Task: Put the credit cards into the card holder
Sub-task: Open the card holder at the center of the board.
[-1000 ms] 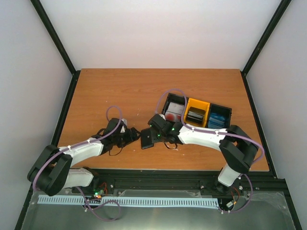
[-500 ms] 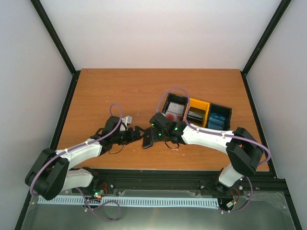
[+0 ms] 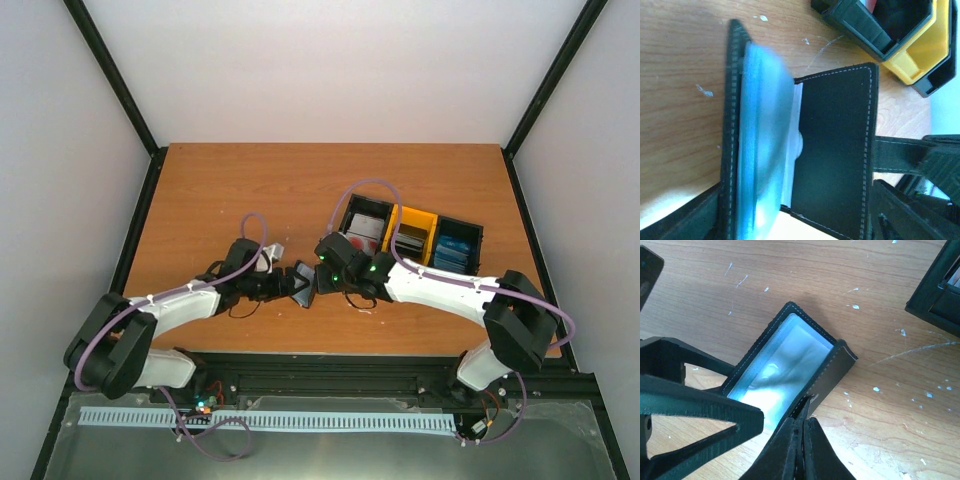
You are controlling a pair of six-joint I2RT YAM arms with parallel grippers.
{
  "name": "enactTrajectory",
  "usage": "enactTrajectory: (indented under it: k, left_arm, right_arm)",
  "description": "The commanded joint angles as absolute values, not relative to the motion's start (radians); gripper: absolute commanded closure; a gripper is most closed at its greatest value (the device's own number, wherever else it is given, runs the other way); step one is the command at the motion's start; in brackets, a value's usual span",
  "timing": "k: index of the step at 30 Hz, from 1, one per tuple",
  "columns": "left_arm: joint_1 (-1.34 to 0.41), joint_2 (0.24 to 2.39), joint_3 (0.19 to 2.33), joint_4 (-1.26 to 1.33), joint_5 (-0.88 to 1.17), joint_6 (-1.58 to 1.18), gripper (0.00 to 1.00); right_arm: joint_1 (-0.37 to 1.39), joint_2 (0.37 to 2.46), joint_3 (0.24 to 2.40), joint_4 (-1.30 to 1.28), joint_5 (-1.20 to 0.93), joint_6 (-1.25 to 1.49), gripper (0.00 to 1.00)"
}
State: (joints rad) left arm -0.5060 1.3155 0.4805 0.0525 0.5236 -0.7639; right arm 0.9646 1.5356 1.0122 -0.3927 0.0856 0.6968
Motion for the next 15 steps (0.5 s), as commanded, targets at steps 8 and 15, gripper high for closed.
enactTrajectory:
  k: [8, 15]
  left_arm:
    - [-0.505, 1.339, 0.514, 0.058, 0.539, -0.724, 0.44]
    - [-0.505, 1.314, 0.515, 0.08, 0.549, -0.724, 0.51]
  right_arm:
    - [0.963, 1.521, 0.983, -0.414, 0.153, 0.713, 0.97]
    - [0.962, 1.53, 0.951, -0.412, 0.188, 0.731, 0.97]
